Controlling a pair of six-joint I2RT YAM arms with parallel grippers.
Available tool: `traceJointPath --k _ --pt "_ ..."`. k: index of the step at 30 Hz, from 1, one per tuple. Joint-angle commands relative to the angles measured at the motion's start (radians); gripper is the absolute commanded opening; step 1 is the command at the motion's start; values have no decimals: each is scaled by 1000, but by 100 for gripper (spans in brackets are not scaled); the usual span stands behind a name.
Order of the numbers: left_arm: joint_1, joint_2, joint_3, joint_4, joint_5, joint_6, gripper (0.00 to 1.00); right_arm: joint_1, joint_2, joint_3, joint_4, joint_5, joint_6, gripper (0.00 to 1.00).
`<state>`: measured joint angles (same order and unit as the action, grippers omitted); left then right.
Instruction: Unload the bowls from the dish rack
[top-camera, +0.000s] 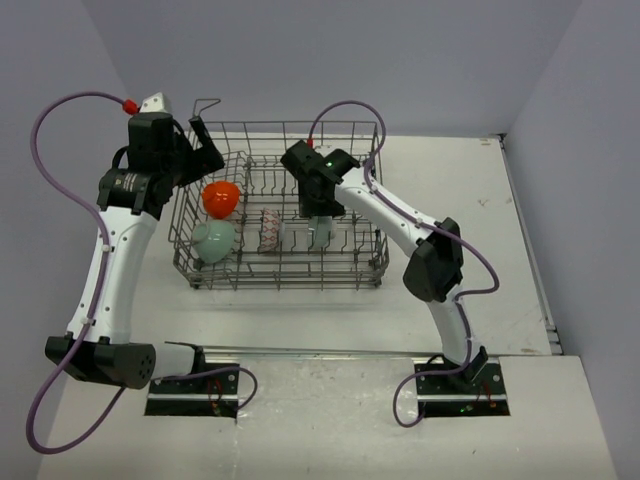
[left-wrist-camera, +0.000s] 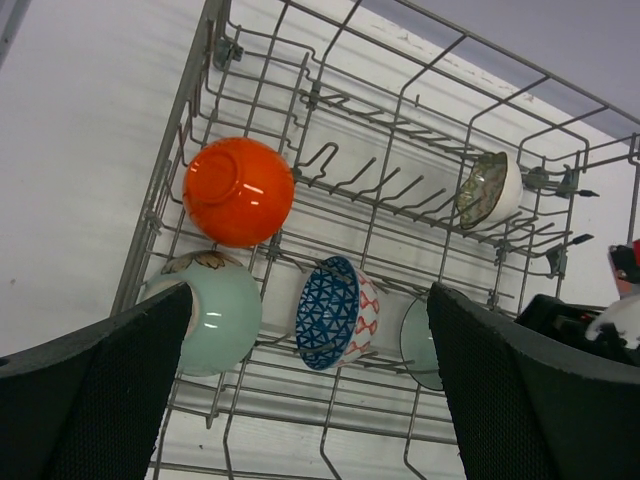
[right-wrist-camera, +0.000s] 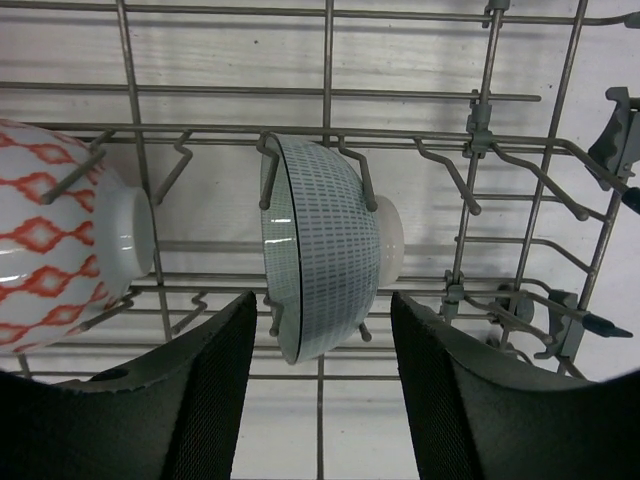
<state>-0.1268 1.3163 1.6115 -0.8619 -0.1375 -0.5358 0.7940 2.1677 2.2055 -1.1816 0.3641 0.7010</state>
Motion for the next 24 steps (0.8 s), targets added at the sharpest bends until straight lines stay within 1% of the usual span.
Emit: traceJointPath --k 1,3,6,7,11,12,13,14,17,18,19,20,22,24 --pt "-2 -22 -10 55 58 22 100 8 20 29 5 59 19 57" --pt "-2 -25 -18 63 64 26 100 10 46 49 -12 79 18 56" --pt "-2 -28 -21 67 64 30 100 8 67 63 -26 105 15 50" --pt "-4 -29 -22 69 65 30 100 8 76 68 -39 124 18 45" --pt "-2 -29 -27 77 72 31 100 10 86 65 -68 159 46 31" --pt "-2 -29 -28 81 75 31 100 11 87 66 -87 167 54 31" --pt "-2 -29 -33 84 76 30 100 13 89 65 -93 176 69 28" --pt "-2 -29 -35 87 78 30 100 16 89 62 -99 182 75 27" --pt "-2 -29 -47 101 88 27 100 27 95 42 -107 205 78 21" --pt "-2 -29 -51 106 93 25 100 27 106 40 -116 205 83 13" --pt "-2 -29 -53 109 95 25 100 27 110 40 -118 205 83 10" --pt "-2 -32 -56 113 98 25 100 28 115 40 -122 208 87 10" --pt "-2 -37 -70 119 98 26 100 33 124 42 -125 214 86 1" --pt "-2 -38 -81 124 99 31 100 36 150 63 -147 234 91 0"
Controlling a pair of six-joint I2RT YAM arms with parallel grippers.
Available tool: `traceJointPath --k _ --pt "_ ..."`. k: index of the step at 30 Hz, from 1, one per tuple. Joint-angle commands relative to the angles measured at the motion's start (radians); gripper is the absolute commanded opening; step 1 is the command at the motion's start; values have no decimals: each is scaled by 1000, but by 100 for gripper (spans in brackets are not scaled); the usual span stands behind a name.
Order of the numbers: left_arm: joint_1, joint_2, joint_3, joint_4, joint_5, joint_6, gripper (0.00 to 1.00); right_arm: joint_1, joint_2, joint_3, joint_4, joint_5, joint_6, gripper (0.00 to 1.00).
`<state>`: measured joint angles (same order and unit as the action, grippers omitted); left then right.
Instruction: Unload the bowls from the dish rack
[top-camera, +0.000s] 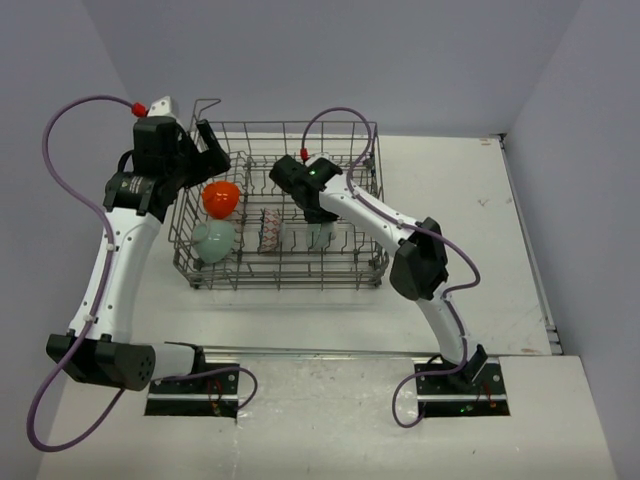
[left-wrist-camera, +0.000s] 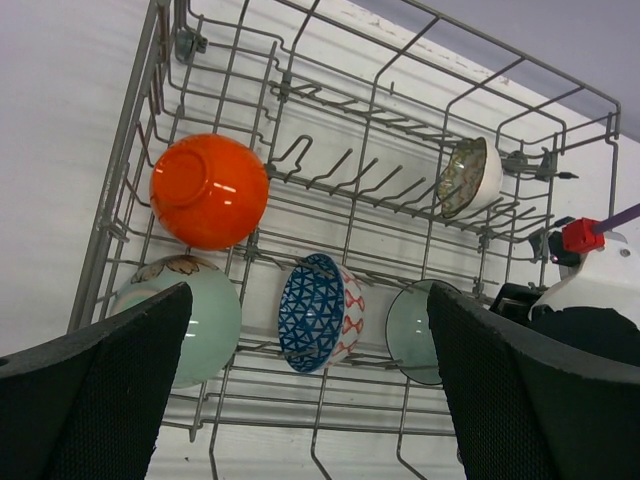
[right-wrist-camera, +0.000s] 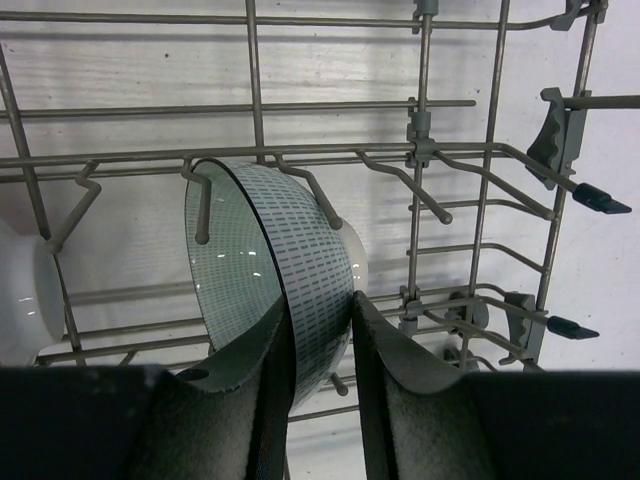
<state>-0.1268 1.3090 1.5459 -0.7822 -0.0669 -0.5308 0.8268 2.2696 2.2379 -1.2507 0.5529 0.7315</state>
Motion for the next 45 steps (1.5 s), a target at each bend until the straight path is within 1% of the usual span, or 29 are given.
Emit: traceJointPath --k 1,4,8,12,14,16,18,22,30,33,36,37,38,39,40,41,42,43,44,45 --pt "-2 -34 -20 46 30 28 100 3 62 69 -88 45 62 0" --pt "-2 -47 -38 63 41 32 100 14 129 159 -154 76 74 0" --pt "-2 -62 -62 84 53 54 100 35 169 166 -203 104 109 0" --pt "-2 -99 -134 126 61 58 100 72 165 151 -216 214 114 0" --pt "-2 -116 -174 170 65 51 100 90 156 134 -201 254 102 0" --pt "-2 -132 -231 211 110 43 100 92 148 121 -202 297 78 0" --pt "-2 -142 -279 245 125 34 100 94 140 109 -202 335 77 0" --pt "-2 -151 -342 308 162 32 100 119 114 72 -141 386 48 0" --pt "-2 -146 -317 345 134 113 100 143 133 71 -85 478 26 0" --pt "-2 -149 -323 356 119 132 100 153 113 80 -44 510 -21 0" --pt "-2 -157 -342 382 125 138 100 175 88 94 42 567 -131 0" --pt "-2 -157 -351 386 128 138 100 185 85 98 97 584 -164 0" --pt "-2 -159 -356 393 134 138 100 190 85 104 135 600 -252 0" --pt "-2 -160 -360 408 142 138 100 195 84 104 170 632 -300 0" --pt "-2 -163 -371 416 148 138 100 202 84 104 244 642 -348 0" --pt "-2 -166 -375 422 150 138 100 207 84 95 279 654 -427 0" --pt "-2 -168 -379 432 148 138 100 213 76 76 328 701 -487 0" --pt "-2 -171 -386 437 147 140 100 225 68 43 487 729 -557 0" --pt "-2 -174 -388 440 145 140 100 230 58 -36 584 754 -719 0" --pt "-2 -175 -389 445 144 141 100 236 27 -81 685 778 -822 0"
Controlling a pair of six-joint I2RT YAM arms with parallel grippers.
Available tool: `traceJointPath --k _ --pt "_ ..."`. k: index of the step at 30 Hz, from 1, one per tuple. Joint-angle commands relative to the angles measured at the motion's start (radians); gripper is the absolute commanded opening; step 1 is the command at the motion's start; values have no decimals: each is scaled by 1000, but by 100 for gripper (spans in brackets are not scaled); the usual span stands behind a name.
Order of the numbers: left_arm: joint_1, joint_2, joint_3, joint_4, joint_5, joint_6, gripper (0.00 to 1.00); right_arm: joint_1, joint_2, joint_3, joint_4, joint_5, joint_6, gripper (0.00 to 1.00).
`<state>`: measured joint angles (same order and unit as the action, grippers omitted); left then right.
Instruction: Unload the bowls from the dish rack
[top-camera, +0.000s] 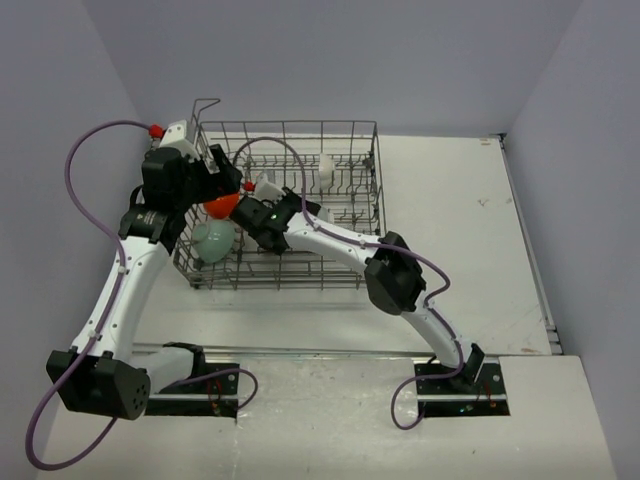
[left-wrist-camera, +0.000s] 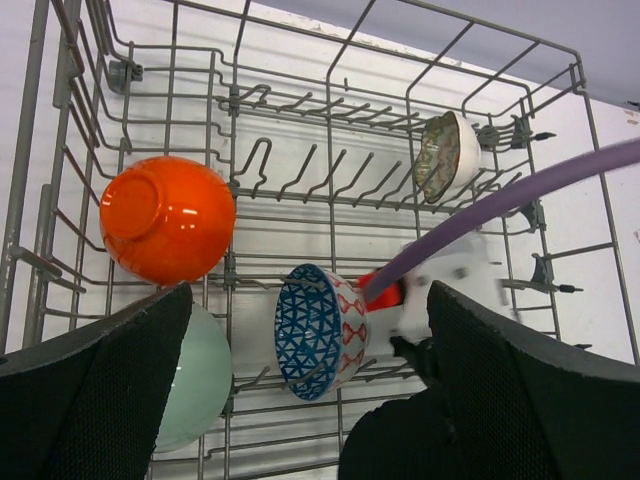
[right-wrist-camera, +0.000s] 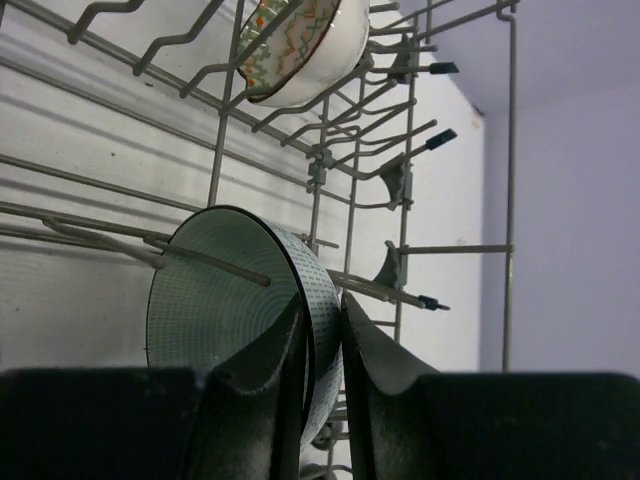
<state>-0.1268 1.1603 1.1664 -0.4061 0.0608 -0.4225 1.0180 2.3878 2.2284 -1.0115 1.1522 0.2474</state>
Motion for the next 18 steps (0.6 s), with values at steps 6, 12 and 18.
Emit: traceJointPath --k 6,12,18 --pt "0 -45 -31 78 17 37 100 47 -141 -283 1105 213 -825 0" --pt "0 -62 -54 81 14 39 100 47 -177 -378 1538 227 -1187 0" --pt "0 -41 -22 84 33 33 100 41 -144 -313 2045 218 -1651 0"
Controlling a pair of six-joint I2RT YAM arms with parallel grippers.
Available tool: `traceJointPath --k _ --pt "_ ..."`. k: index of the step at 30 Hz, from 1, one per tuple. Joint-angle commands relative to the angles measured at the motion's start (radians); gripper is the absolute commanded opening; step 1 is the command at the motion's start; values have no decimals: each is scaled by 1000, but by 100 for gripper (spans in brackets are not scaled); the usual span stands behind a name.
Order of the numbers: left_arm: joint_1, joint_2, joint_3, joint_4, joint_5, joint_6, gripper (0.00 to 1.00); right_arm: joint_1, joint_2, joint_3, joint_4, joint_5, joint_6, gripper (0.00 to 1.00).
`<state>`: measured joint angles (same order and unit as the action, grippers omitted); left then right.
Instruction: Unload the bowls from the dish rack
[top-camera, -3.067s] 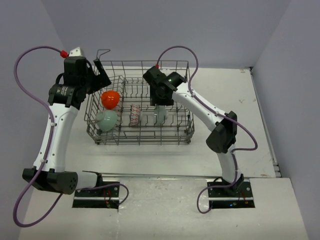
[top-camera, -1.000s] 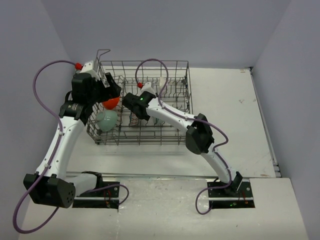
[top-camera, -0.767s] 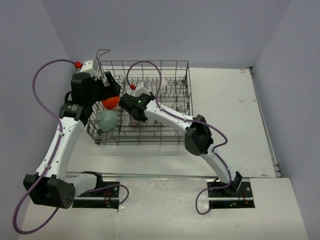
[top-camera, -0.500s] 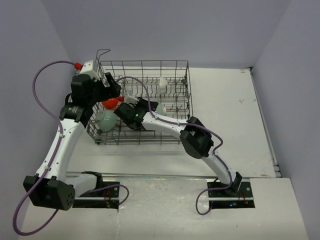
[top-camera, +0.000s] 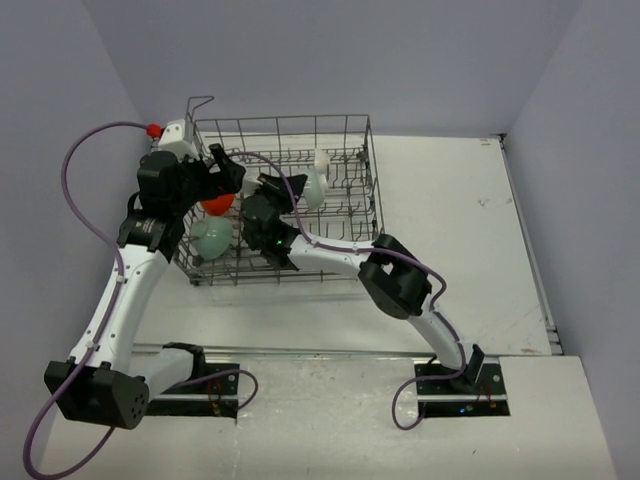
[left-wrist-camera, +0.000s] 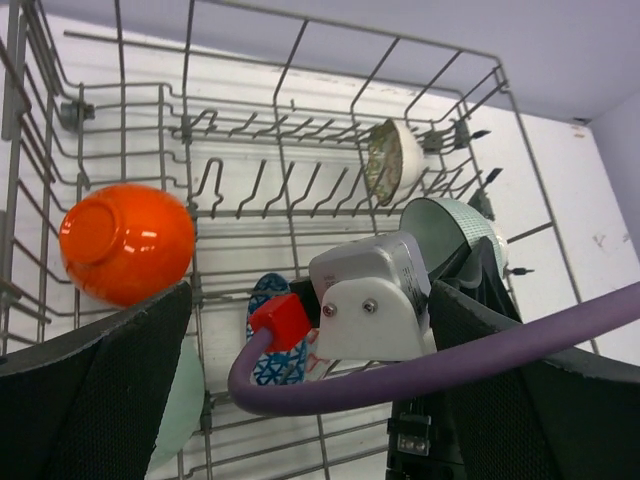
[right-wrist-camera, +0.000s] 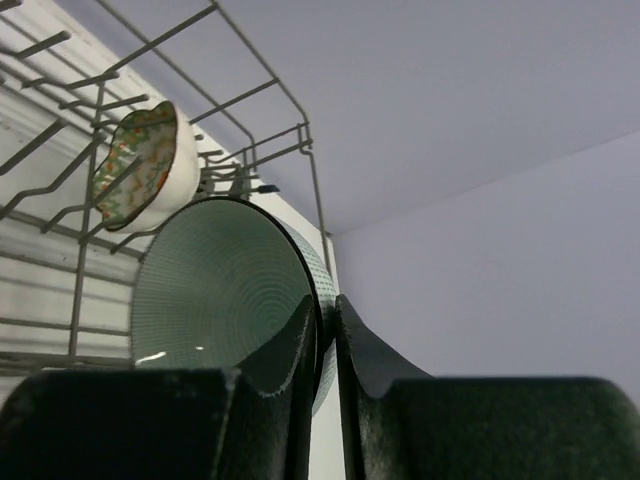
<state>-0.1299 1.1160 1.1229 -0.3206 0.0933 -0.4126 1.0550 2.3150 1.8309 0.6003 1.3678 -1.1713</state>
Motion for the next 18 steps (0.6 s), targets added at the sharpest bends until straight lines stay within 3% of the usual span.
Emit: traceJointPath --k 1,10,18 --pt "3 14 29 -3 5 23 100 0 -75 91 434 -1 -234 0" --pt "3 60 97 -58 16 12 100 -70 -212 53 438 56 -237 0" --pt "3 149 230 -167 39 -17 100 -245 -391 45 444 123 -336 0"
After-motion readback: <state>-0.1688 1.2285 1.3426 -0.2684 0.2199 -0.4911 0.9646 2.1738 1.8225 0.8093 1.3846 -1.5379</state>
